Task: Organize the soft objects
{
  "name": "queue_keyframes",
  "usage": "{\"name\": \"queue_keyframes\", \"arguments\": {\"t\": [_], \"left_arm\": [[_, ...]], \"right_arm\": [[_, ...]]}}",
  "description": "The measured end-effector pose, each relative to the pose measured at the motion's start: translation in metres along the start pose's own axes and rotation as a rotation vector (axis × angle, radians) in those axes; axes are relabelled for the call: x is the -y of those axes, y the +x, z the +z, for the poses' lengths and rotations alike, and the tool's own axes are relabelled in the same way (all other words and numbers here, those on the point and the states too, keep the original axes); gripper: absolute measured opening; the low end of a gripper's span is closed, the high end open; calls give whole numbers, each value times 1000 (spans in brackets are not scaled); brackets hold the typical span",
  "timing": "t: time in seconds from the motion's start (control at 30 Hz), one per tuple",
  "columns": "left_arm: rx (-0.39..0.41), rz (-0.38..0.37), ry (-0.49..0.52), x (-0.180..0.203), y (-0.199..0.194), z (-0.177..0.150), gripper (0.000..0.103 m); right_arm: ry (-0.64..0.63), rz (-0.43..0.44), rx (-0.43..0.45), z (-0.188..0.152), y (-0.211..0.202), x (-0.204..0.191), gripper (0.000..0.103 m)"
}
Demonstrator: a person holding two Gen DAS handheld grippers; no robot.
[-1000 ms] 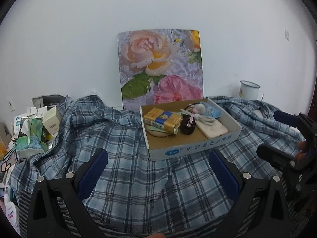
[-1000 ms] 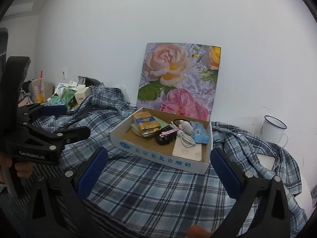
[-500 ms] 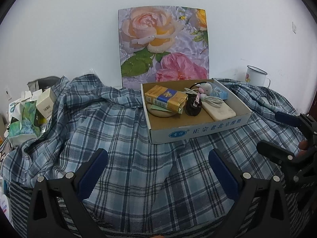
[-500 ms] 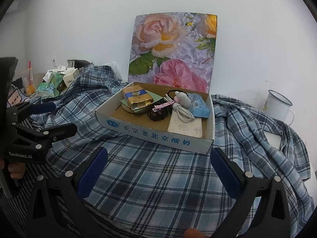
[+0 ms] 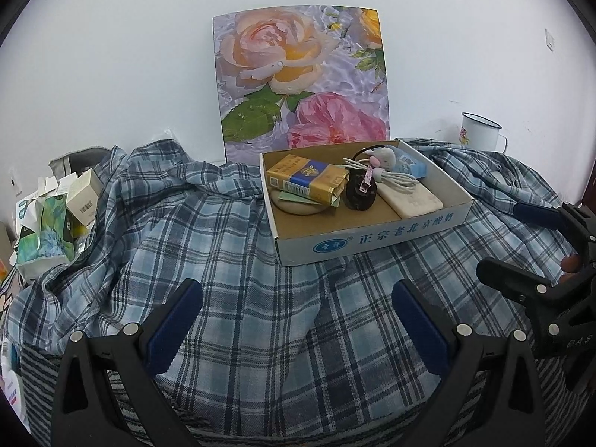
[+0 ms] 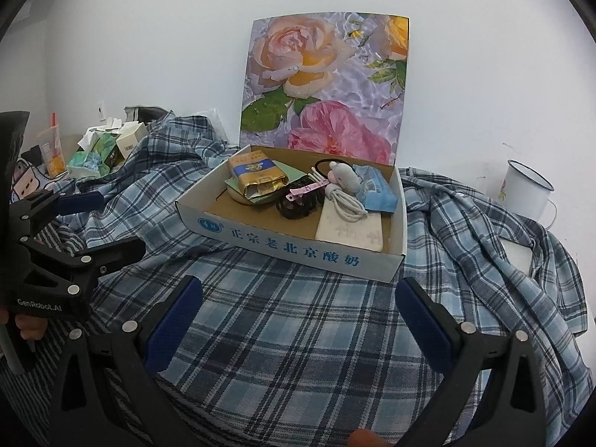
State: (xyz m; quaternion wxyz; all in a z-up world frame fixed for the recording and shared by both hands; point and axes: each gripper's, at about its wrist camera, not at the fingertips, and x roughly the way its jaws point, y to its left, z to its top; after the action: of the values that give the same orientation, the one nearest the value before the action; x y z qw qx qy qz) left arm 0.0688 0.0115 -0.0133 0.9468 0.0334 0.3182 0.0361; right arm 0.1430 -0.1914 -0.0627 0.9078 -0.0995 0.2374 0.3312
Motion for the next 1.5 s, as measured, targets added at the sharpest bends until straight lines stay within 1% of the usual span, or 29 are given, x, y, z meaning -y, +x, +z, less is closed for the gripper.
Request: {"name": "queue_keyframes", "arguments": {"t": [0.6, 0.83, 1.03, 1.23, 1.5], "left_arm": [[-4, -1, 7, 2, 1, 0, 103], [-2, 2, 22, 5, -1, -1, 103], [-5, -15, 31, 5, 0, -1, 103], [-1, -16, 54, 9, 0, -2, 103], [-2, -15, 58, 9, 1, -2, 103]], "right_arm": [[-7, -4, -7, -1, 1, -1, 103], [-2, -4, -9, 0, 2, 0, 103], [-5, -4, -10, 0, 2, 0, 103], [-6, -4, -14, -1, 2, 0, 103], [-7, -5, -16, -1, 3, 0, 103]]}}
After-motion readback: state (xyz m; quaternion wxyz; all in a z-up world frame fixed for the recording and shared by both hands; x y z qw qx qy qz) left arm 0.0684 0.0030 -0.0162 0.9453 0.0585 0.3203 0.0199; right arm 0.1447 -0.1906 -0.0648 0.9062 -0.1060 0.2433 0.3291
